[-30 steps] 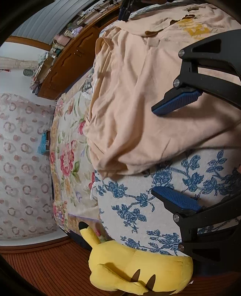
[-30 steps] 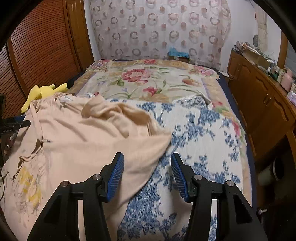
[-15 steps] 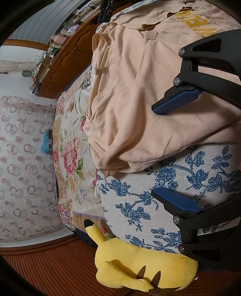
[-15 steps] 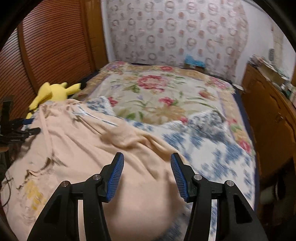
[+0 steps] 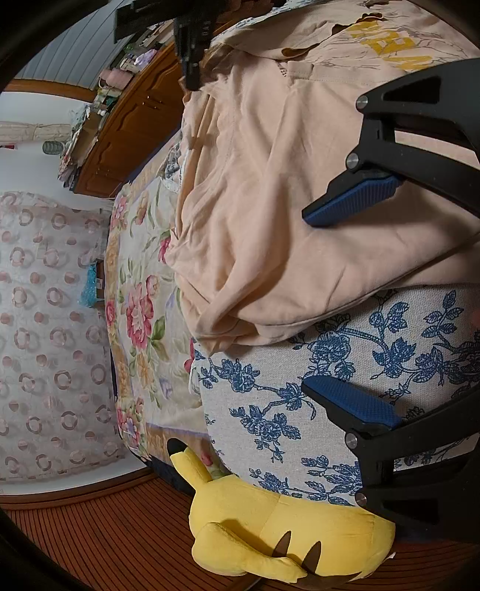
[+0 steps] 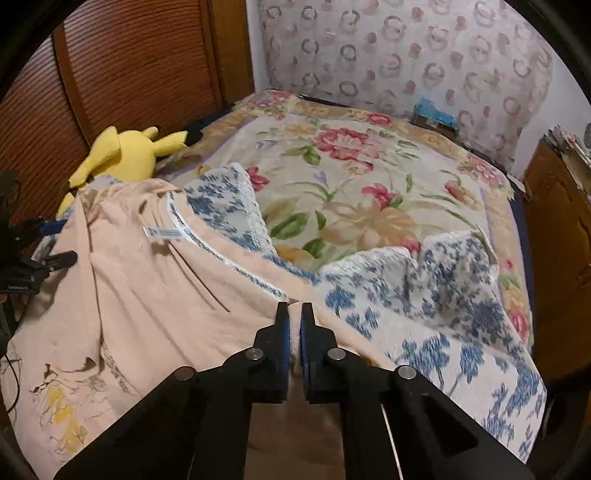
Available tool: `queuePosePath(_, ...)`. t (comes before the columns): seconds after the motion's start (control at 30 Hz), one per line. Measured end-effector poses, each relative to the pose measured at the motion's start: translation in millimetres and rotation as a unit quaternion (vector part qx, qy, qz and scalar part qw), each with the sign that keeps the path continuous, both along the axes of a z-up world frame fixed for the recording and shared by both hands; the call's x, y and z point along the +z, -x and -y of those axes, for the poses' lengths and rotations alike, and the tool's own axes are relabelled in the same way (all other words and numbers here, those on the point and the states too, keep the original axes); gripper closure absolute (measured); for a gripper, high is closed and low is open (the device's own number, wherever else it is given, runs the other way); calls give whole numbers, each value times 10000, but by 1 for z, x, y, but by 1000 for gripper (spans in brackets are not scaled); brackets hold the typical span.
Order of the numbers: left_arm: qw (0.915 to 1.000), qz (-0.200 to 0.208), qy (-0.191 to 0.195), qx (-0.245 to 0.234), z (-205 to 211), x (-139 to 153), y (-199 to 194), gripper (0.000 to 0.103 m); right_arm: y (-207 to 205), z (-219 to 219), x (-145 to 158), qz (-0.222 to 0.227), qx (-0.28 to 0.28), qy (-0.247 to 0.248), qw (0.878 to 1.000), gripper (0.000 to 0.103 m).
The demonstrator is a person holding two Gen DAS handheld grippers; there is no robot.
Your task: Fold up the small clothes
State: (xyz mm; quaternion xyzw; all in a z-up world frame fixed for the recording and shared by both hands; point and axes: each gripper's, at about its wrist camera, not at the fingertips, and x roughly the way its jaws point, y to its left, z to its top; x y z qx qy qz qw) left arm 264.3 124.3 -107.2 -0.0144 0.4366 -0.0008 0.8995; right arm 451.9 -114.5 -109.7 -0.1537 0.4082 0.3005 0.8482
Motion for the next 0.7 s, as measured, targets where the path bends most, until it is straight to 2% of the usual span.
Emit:
queuePosePath(0.1,10000,0,5,-27,-1,0,1,19,-4,-3,6,239,-157,-74,9996,100)
queuePosePath(0.2,10000,-2,6,-57,-1,0,1,19,-13,2,9,494,-585,-49,9971,101)
queuePosePath(0.33,10000,-2,5,-60,-2,0,1,19,-23,3,0,302,-761,-112,9966,101)
queuePosePath(0.47,9999,10,64,-114,-4,2,1,19,-14,2,2,410,-743,-134,9963,100)
queuePosePath(0.6,9994,22,320,-159,-14,5,-5,28,3,12,9,543,-707,-82,9960,90)
queuePosePath(0.67,9989,38,448,-153,-20,7,-9,34,14,21,10,596,-744,-24,9954,69)
queuePosePath(0.7,9988,34,477,-130,-23,8,-11,37,21,27,10,612,-770,-31,9951,64)
